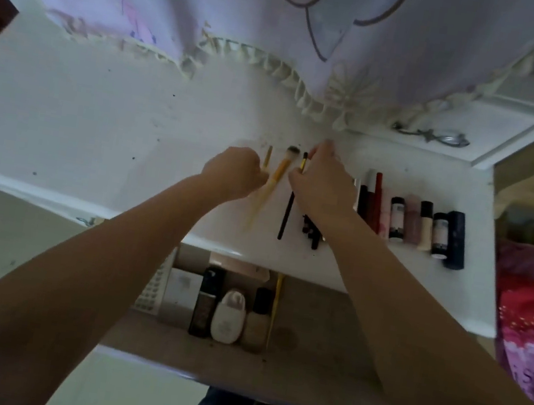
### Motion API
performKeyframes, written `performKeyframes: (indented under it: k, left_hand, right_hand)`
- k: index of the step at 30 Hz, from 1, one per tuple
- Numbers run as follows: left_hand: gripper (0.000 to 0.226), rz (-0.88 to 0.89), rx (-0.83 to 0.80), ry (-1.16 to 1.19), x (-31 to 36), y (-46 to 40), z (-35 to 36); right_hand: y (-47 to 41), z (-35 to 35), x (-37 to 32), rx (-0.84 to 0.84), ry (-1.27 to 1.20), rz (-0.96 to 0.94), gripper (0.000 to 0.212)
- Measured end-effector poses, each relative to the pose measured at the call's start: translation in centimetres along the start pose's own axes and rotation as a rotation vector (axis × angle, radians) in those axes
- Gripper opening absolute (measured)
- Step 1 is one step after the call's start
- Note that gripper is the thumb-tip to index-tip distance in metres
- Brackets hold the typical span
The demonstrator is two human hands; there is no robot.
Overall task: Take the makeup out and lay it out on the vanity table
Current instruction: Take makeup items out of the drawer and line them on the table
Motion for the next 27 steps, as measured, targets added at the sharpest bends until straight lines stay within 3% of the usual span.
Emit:
performKeyframes:
  k: [8, 11, 14, 17, 19, 24, 27]
  left_hand:
    - [0.027, 0.041, -0.034, -0.086, 2.4, -1.0, 2.3]
    - [0.025, 0.048, 0.005, -0.035, 1.8, 0.7, 1.5]
    - [0.032, 0.107, 0.123, 0.115, 0.7, 6.0, 1.5]
    - [0.023, 0.148, 0.051, 0.24, -0.2, 13.1, 6.8]
    - [0.015, 0.126, -0.109, 0.198, -1.1, 15.3, 12.7]
    - [0.03, 0.112, -0.076, -0.015, -2.6, 12.5, 19.3]
    - [0.039, 0.0, -0.175, -0.247, -2.6, 11.1, 21.3]
  right_hand:
    - [-1.0, 0.8, -0.2, 0.083, 0.426, -0.171, 0.028]
    - [1.7, -1.3, -0.9, 0.082, 0.289, -0.247, 0.023]
    - [8.7, -0.8, 0.1, -0.145, 0.086, -0.343, 0.014]
    - [14.9, 6.4, 6.3, -0.519, 0.248, -0.22, 0.013]
    - [15.6, 11.1, 11.3, -0.612, 0.239, -0.025, 0.016]
    - [12.3, 16.3, 15.3, -0.514, 0.136, 0.185, 0.018]
    - [11.3, 17.2, 14.4, -0.412, -0.032, 0.218, 0.024]
Point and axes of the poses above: each hand's wrist, its own y-axis away from the middle knuckle, its own z-axis out of the palm, x = y × z, the point moved 8 cm from there along -y, towards the middle knuckle, and after that the axes turned 5 degrees about z, right-handed, at the moved point
